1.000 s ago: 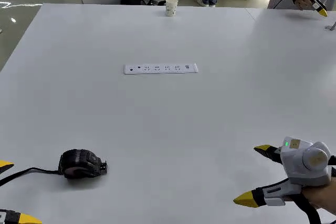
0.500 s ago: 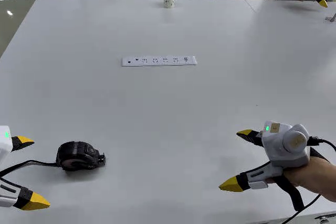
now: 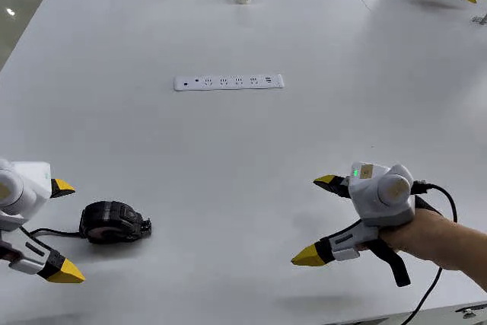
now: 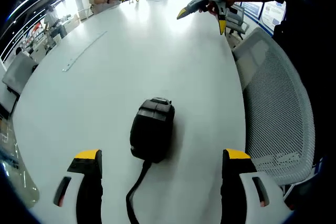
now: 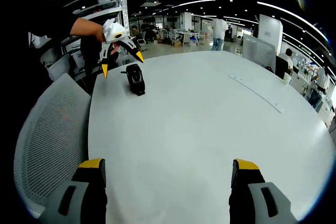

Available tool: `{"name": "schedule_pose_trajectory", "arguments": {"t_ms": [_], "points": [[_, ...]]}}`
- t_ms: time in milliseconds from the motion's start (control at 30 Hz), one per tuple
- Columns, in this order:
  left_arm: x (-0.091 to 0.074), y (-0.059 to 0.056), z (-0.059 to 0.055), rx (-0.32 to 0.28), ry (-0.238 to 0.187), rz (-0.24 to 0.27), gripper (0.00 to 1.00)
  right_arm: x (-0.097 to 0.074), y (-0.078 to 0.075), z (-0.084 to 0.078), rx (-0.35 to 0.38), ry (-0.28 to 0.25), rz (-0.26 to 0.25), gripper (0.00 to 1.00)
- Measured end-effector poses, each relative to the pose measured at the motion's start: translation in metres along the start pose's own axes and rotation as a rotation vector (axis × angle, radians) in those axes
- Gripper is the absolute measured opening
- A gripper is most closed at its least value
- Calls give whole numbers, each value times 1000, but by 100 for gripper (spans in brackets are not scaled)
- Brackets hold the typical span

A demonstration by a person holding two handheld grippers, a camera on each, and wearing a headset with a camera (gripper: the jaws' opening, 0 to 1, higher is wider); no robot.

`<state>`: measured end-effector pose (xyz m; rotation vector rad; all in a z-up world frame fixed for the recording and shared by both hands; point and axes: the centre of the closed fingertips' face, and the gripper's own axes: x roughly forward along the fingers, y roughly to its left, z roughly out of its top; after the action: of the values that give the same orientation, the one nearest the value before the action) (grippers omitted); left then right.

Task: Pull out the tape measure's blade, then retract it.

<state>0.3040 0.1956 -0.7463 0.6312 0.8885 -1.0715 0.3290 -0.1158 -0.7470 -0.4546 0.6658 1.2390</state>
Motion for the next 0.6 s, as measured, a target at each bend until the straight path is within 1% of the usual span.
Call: {"name": "schedule_pose_trajectory", "arguments": {"t_ms": [67, 167, 233, 333, 467, 533, 600], "points": [[2, 0, 6, 17, -3, -6, 90, 5, 0, 3, -14, 0, 8, 99], [8, 2, 13, 55, 13, -8, 88, 14, -1, 11, -26, -1, 22, 99], [13, 3, 16, 58, 22, -9, 85, 20, 0, 17, -27, -9, 32, 99], [19, 6, 18, 47, 35, -5, 79, 29, 3, 23, -36, -6, 48, 99], [27, 5, 17, 41, 45, -22, 79, 42, 9, 31, -50, 2, 79, 99], [28, 3, 18, 51, 47, -30, 77, 49, 13, 38, -58, 2, 97, 99], [30, 4, 17, 71, 67, -25, 76, 55, 15, 45, -71, -2, 107, 99]]}}
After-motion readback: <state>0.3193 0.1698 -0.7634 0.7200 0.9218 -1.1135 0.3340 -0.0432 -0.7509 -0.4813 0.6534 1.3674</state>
